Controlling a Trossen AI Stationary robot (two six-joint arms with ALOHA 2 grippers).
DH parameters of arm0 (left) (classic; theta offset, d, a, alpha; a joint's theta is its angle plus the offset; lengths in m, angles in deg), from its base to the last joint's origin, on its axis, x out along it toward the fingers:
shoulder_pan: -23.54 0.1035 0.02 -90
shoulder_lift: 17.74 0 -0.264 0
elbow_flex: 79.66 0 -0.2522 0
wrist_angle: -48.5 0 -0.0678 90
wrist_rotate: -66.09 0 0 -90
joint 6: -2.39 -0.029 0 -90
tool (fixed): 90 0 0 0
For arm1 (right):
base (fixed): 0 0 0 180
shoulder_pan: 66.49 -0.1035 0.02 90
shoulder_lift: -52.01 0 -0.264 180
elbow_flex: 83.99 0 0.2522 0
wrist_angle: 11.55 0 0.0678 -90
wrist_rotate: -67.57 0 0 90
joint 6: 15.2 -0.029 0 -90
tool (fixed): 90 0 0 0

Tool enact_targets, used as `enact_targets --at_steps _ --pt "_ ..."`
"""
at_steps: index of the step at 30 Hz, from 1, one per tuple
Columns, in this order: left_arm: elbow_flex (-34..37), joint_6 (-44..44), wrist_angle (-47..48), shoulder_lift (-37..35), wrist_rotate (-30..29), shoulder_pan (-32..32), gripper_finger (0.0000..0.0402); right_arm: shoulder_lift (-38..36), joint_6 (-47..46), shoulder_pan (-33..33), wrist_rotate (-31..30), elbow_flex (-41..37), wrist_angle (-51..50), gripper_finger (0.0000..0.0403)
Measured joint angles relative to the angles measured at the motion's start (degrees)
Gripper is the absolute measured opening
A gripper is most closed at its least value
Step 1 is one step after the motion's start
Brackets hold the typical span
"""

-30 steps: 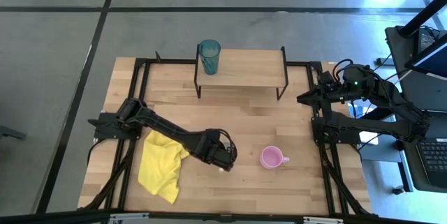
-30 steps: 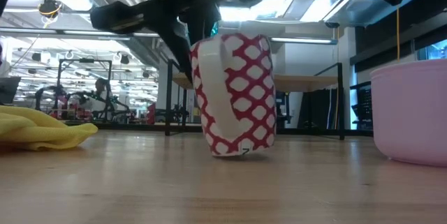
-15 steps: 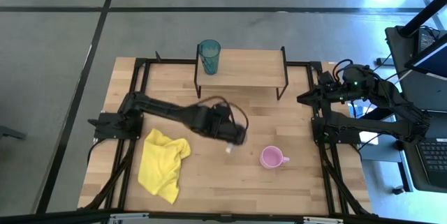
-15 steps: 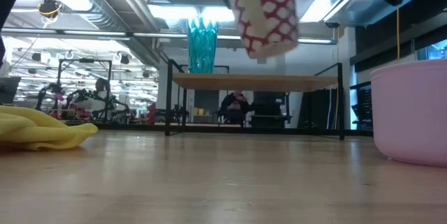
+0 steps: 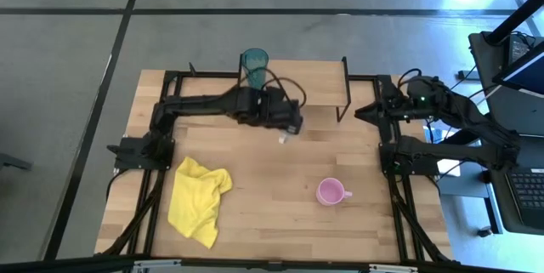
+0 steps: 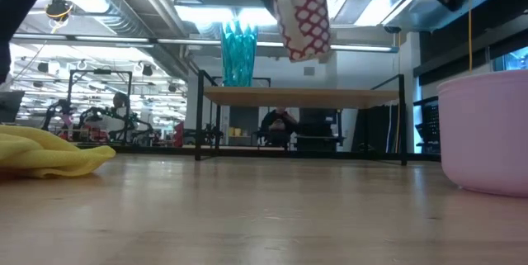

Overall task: Stack small to large cups/mugs on shelf
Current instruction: Put the red cup on the shelf

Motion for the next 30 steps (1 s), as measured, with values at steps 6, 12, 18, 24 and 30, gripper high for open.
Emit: enact_targets --at_steps 6,12,18,24,30 --pt "0.0 -3.6 -2.5 0.0 0.4 2.9 0.0014 2.6 0.2 0.0 -1.1 0.0 7.1 0.0072" --pt "0.0 -5.4 -2.5 0.0 0.5 5.3 0.0014 7.2 0.5 2.2 -1.5 0.0 9.0 0.0038" --pt "-2.4 -7.8 -4.1 -0.1 0.5 8.2 0.0014 14.1 0.3 5.9 2.8 0.0 17.1 0.0006" --pt "-6.8 -8.8 -1.6 -0.2 -1.1 10.5 0.0014 20.6 -3.0 12.9 9.5 0.0 22.4 0.0003" --pt "-7.1 -8.6 0.8 -0.2 -0.5 12.5 0.0014 26.5 -10.2 20.5 17.7 0.0 31.8 0.0002"
